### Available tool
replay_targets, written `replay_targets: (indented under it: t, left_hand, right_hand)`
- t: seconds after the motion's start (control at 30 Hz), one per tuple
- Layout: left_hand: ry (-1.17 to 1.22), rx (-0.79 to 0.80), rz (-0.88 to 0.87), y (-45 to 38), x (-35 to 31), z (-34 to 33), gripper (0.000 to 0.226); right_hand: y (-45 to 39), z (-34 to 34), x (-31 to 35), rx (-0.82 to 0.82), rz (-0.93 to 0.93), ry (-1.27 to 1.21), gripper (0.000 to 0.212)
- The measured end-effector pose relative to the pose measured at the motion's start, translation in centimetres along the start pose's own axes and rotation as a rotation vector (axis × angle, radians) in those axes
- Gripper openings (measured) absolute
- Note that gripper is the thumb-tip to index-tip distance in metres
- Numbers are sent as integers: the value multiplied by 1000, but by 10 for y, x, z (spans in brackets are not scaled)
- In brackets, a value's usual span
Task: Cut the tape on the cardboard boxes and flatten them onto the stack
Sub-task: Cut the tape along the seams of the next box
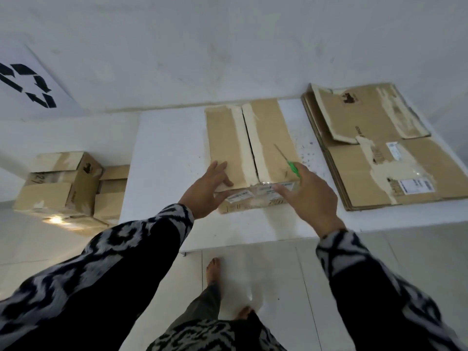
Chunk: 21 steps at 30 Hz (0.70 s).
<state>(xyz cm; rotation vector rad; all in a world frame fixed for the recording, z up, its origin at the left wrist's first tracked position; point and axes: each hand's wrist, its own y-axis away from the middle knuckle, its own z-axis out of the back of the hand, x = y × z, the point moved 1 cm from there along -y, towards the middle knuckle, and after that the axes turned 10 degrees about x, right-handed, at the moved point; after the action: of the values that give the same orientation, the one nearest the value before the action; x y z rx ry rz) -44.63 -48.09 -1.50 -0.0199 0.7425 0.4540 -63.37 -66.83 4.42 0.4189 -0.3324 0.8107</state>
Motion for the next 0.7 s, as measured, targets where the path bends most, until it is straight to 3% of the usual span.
replay_targets:
  t: [0.07, 0.13, 0.3, 0.4, 0.5, 0.6, 0.67, 0.7]
  left_hand:
    - [-15, -6, 15, 3, -1, 2, 17]
    - [-36, -28, 12, 5, -2, 2, 15]
    - [-6, -101, 13, 6, 0, -2, 13]
    - [3, -95, 12, 6, -1, -3, 13]
    - [52, -111, 3, 6, -2, -3, 13]
    - [159, -236, 42, 9, -5, -6, 45]
    - [419, -245, 246, 11, -9, -10, 73]
    - [531, -215, 338, 10, -11, -12, 77]
  right_hand:
    - [-32, 10, -5, 115, 67, 215, 76]
    - [-49, 11, -14, 153, 115, 290, 70]
    - [-43, -10, -24, 29, 195, -219, 47]
    - [-37, -22, -21, -66, 182, -314, 45]
    - [-34, -27, -20, -51, 140, -375, 43]
    - [-29, -25, -21, -67, 86, -554, 38]
    - [-31, -19, -21, -123, -48, -700, 31]
    - [-32, -17, -20, -135, -126, -734, 27]
